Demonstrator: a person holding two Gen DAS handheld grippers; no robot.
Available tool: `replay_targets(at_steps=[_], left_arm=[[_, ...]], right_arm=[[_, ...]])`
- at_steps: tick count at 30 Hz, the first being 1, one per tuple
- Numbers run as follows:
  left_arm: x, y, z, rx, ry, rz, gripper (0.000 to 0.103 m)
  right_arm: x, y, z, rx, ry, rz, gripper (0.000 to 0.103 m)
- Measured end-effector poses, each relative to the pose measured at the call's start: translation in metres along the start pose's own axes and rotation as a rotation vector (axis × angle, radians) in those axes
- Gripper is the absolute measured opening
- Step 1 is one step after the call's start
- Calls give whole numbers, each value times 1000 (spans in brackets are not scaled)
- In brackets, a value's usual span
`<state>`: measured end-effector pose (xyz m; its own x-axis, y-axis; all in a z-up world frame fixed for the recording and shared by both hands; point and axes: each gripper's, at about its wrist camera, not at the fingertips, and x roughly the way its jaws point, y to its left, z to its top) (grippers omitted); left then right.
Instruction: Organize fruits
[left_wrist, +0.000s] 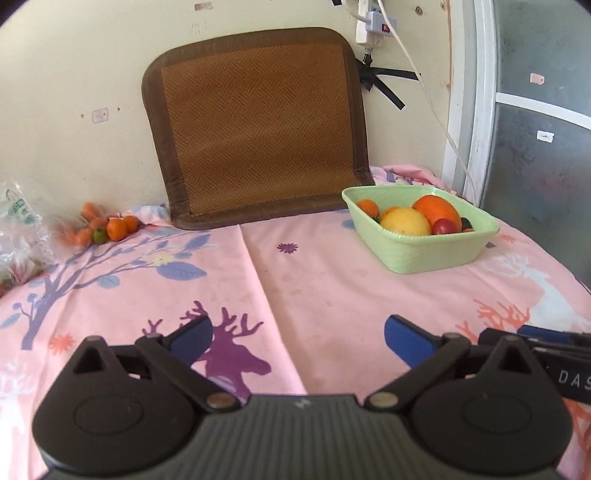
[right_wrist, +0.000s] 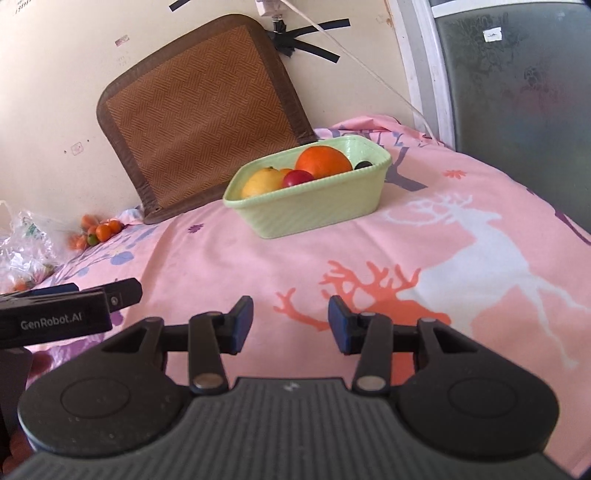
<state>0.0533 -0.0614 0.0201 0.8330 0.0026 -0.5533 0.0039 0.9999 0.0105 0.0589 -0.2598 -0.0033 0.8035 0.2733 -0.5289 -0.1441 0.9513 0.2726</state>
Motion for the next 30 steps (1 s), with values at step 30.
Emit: replay_targets(at_steps=[30], left_arm=[[-17, -13, -1, 62, -20, 115, 103]], right_arm=[[-8, 2, 0, 27, -1, 60, 66]])
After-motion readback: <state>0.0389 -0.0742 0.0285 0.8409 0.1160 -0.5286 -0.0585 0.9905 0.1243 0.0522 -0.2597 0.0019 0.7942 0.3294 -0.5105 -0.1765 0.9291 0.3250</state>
